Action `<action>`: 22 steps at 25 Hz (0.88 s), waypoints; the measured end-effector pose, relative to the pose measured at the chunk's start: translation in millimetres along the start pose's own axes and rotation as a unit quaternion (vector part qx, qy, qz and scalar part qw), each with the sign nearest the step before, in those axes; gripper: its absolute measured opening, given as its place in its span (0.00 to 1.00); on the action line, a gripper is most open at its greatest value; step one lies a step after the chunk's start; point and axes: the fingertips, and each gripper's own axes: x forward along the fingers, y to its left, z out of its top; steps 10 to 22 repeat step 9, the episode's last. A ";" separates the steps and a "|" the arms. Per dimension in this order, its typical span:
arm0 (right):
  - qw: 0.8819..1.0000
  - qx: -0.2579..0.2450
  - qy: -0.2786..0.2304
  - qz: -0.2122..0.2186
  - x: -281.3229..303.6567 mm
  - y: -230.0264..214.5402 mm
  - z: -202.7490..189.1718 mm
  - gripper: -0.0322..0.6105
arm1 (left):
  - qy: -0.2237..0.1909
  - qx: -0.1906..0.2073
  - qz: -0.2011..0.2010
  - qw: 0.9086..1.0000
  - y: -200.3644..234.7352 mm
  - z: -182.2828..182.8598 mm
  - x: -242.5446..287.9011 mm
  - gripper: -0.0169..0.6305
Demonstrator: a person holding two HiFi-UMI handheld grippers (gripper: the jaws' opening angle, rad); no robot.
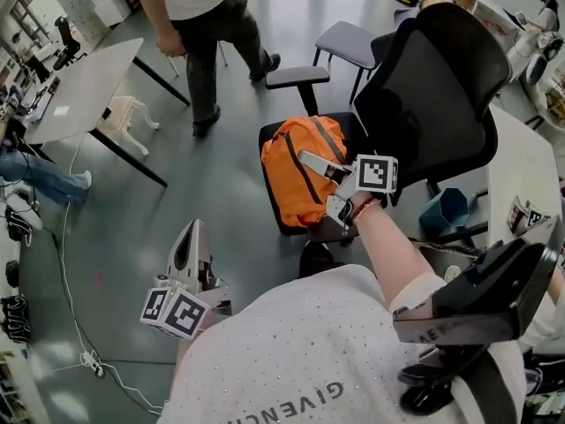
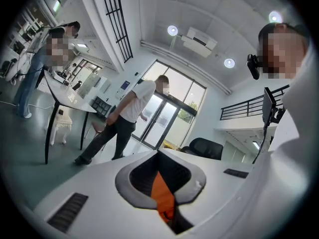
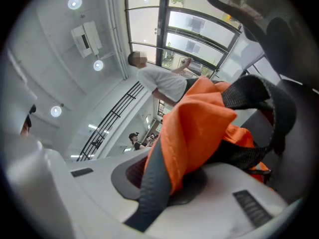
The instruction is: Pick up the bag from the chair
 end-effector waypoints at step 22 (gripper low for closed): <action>1.000 -0.003 -0.001 -0.014 -1.2 -7.0 0.4 0.11 | -0.003 -0.003 0.002 1.000 5.1 -1.2 0.4 0.02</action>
